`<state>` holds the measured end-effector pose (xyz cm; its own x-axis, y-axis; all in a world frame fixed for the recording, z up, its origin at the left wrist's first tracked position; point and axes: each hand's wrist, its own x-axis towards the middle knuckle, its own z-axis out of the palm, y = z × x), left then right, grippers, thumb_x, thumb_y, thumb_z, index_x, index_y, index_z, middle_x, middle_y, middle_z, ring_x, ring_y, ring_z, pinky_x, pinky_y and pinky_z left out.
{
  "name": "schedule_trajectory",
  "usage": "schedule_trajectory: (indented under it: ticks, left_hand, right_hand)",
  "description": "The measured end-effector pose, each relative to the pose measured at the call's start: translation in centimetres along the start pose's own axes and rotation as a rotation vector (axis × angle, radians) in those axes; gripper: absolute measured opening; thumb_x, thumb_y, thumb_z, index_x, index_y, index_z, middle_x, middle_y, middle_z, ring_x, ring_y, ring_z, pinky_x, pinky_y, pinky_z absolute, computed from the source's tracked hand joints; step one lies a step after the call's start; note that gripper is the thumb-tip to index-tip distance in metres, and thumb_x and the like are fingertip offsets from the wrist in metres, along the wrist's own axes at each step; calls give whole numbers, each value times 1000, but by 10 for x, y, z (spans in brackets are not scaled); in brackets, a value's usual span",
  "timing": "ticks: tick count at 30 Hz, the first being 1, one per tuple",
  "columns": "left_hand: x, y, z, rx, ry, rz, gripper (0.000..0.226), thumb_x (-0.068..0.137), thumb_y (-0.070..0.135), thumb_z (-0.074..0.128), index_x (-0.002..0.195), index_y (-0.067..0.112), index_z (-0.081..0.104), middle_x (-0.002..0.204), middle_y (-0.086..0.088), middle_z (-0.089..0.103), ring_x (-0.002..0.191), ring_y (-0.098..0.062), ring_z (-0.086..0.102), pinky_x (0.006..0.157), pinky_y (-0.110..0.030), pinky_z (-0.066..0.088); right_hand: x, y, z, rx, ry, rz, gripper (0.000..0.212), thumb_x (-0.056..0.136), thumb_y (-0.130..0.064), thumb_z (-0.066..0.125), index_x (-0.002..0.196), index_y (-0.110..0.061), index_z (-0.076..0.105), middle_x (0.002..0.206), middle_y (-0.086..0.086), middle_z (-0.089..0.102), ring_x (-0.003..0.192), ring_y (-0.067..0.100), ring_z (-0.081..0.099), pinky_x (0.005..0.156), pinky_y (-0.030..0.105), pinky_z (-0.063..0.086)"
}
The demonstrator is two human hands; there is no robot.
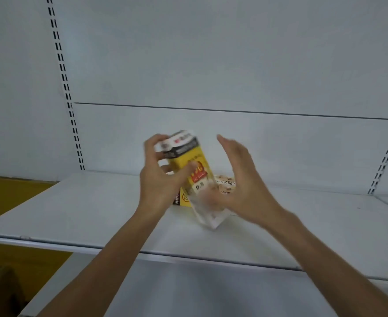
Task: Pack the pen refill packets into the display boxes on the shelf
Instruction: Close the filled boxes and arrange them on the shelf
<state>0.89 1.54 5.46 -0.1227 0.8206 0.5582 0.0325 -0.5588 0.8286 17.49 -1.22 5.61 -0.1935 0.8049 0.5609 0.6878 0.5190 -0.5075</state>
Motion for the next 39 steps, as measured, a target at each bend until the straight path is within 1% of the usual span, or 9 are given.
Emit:
schedule_trajectory:
  ticks: [3,8,12,15,18,22,32,35,39]
  left_hand:
    - [-5,-5,0,-141,157,-203,58,73,25,74,110,32,31,96,10,52,87,-11,63,67,-33,58]
    - [-2,-34,-29,175,57,-336,49,67,41,75,102,17,51,115,-3,52,109,-20,55,84,-35,49]
    - [10,-50,-49,362,-260,-448,90,56,50,81,131,22,41,144,-1,36,131,-14,33,97,-30,31]
    - [8,-55,-47,343,-579,-496,140,34,56,85,146,29,7,148,13,21,125,-3,31,98,-23,29]
    - [13,-60,-40,436,-729,-464,124,62,24,83,146,26,-7,130,20,31,112,-3,40,92,-17,30]
    - [27,-69,-33,446,-722,-458,114,70,9,77,146,24,-7,123,18,40,101,-3,52,76,-8,39]
    - [51,-94,-11,398,-602,-465,118,66,0,77,146,21,-7,137,5,38,104,-13,54,72,-16,45]
    - [55,-96,-12,393,-622,-514,114,69,-2,74,146,22,-6,107,16,53,84,-6,59,64,-16,46]
    - [55,-100,-14,357,-611,-499,107,68,-6,73,147,19,4,105,7,58,82,-8,60,62,-16,48]
  right_hand:
    - [-32,11,19,-201,-14,130,94,67,-46,76,141,-29,22,135,-9,32,125,10,36,94,28,42]
    - [-55,37,5,-231,-125,162,77,73,-36,75,139,-28,36,137,-8,43,123,11,40,100,15,30]
    - [-56,46,-4,-235,-159,273,96,72,-39,76,147,-27,17,152,-9,11,140,8,4,113,23,12]
    - [-50,46,-7,32,-207,421,97,70,-22,80,142,-26,15,124,-14,31,119,2,31,87,-7,23]
    - [-36,58,-4,236,-282,485,85,68,-8,80,118,-42,20,105,-30,45,89,-19,49,70,-3,38]
    - [-15,79,-1,330,-365,529,91,57,-9,85,126,-26,29,112,-20,60,102,-1,59,70,20,51]
    - [18,103,3,442,-364,602,91,53,2,77,131,-26,40,116,-6,66,106,12,63,88,32,53]
    - [19,102,7,424,-330,630,100,62,9,75,142,-24,25,119,-6,62,107,14,61,93,33,50]
    - [18,103,16,564,-267,694,110,70,20,62,149,-21,-3,106,-13,59,96,9,60,75,19,48]
